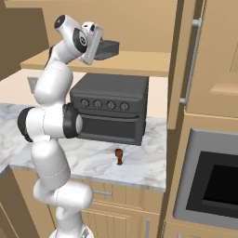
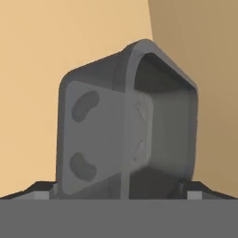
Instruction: Retrieve the tupperware from the cabinet, then place the raw meat into the tupperware to avoid contamination.
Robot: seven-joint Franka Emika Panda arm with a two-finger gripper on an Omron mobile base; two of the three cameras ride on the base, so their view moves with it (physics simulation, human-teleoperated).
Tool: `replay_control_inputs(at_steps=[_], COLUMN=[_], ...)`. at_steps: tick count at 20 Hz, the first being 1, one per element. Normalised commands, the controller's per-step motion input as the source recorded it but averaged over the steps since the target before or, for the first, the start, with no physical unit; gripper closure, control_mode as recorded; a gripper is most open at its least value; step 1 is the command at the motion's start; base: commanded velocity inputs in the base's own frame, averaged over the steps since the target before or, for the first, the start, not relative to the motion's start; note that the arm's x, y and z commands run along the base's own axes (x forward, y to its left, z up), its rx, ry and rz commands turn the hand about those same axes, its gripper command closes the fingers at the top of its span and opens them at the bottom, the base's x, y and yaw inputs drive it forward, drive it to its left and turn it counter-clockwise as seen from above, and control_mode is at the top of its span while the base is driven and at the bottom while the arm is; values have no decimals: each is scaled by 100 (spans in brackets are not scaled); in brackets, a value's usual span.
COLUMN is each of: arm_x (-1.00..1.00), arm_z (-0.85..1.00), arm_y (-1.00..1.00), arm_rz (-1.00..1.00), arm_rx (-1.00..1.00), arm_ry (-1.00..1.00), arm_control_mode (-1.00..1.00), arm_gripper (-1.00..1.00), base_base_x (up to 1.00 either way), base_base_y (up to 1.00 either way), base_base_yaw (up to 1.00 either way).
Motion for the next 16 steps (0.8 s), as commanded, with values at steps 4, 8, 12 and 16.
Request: replay_control_inputs(at_steps=[4, 8, 12, 16], arm_x=[26, 18, 12, 6], arm_z=[-14, -14, -15, -12], arm_y=[-7, -4, 0, 0], arm_rz=[2, 2, 2, 0], arm_rx=[2, 3, 2, 0], arm_ry=[0, 0, 0, 0], arm_control_mode=[-100, -100, -100, -100], arm_gripper=[-100, 100, 100, 100], base_base_x=[0, 0, 0, 0], base_base_y=[0, 0, 0, 0], base_base_yaw=[0, 0, 0, 0])
